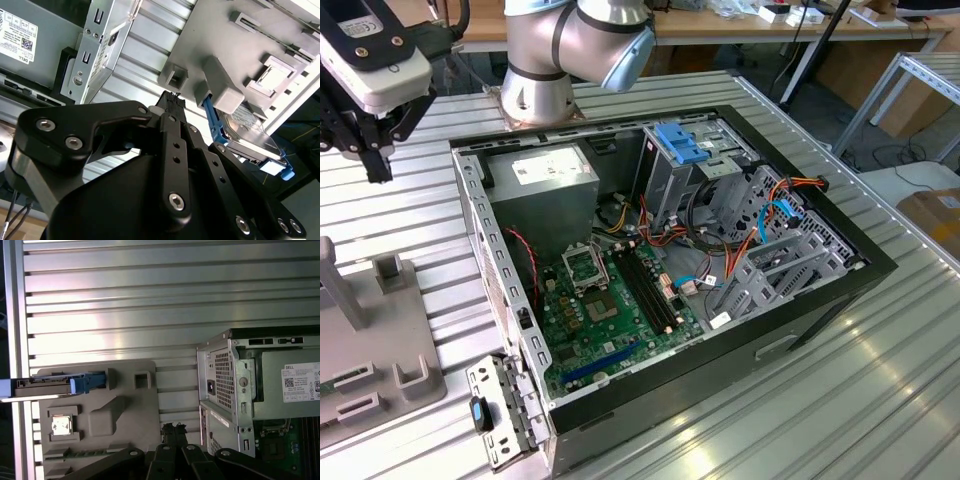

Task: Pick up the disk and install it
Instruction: 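Reach for the disk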

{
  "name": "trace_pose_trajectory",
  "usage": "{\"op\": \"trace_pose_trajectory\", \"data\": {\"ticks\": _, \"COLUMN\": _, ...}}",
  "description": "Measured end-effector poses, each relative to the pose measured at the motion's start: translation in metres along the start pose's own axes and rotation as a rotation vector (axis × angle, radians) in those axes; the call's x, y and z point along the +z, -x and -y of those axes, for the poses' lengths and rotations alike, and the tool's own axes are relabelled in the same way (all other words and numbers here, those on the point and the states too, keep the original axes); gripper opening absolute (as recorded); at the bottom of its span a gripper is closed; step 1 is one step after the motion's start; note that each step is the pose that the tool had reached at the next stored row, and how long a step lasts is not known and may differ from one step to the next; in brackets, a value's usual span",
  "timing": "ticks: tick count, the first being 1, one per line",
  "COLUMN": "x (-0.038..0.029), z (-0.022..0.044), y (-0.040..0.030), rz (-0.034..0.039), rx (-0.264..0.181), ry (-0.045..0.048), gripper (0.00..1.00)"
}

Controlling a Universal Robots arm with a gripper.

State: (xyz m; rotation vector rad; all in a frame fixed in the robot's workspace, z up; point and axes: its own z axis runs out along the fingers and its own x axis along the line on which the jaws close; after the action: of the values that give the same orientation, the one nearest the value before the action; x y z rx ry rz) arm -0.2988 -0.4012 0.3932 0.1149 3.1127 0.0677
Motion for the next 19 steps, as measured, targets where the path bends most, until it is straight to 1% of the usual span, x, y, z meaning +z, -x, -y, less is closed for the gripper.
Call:
{"op": "trace_pose_trajectory", "data": {"ticks": 2, "x": -0.0001, "z": 0.0002, "y": -0.003, "rz": 0.0001, "rx": 0.0, "ry": 0.0, "gripper": 0.11}}
{"op": "trace_pose_trajectory", "data": {"ticks": 3, "x": -0.0001, "z": 0.0005, "y": -0.0062, "rz": 0.0001, "rx": 0.0, "ry": 0.0, "gripper": 0.11}}
{"op": "trace_pose_trajectory", "data": {"ticks": 4, "x": -0.0002, "z": 0.001, "y": -0.0135, "rz": 0.0007, "rx": 0.0, "ry": 0.0001, "gripper": 0.11}}
{"op": "trace_pose_trajectory", "data": {"ticks": 6, "x": -0.0003, "z": 0.0013, "y": -0.0175, "rz": 0.0009, "rx": 0.0, "ry": 0.0002, "gripper": 0.11}}
{"op": "trace_pose_trajectory", "data": {"ticks": 9, "x": -0.0004, "z": 0.0015, "y": -0.0208, "rz": 0.0009, "rx": 0.0, "ry": 0.0012, "gripper": 0.11}}
{"op": "trace_pose_trajectory", "data": {"ticks": 12, "x": -0.0005, "z": 0.0017, "y": -0.0224, "rz": 0.0007, "rx": 0.0, "ry": 0.0037, "gripper": 0.11}}
{"op": "trace_pose_trajectory", "data": {"ticks": 19, "x": -0.0005, "z": 0.0017, "y": -0.0227, "rz": 0.0008, "rx": 0.0, "ry": 0.0039, "gripper": 0.11}}
